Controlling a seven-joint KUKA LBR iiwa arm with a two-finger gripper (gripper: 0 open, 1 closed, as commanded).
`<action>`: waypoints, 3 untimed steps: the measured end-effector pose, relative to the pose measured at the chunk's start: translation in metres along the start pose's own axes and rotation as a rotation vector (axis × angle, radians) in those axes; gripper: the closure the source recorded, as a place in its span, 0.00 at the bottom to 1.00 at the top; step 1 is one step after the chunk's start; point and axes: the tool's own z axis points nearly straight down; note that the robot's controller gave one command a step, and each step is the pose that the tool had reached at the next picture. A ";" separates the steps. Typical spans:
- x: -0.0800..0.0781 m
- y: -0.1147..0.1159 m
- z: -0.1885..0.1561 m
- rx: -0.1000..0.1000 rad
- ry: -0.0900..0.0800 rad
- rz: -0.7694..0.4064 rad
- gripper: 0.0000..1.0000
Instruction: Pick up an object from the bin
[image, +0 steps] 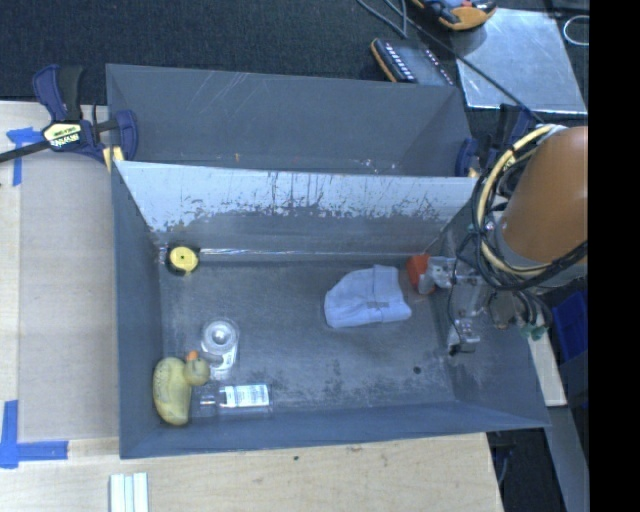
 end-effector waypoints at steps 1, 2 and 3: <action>-0.002 0.000 -0.004 0.001 -0.009 -0.002 0.00; -0.006 0.041 0.087 0.000 -0.009 0.061 0.00; -0.075 0.039 0.142 0.002 -0.018 -0.025 0.00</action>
Offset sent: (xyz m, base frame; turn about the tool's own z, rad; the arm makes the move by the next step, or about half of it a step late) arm 0.0062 0.0648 -0.1430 0.0960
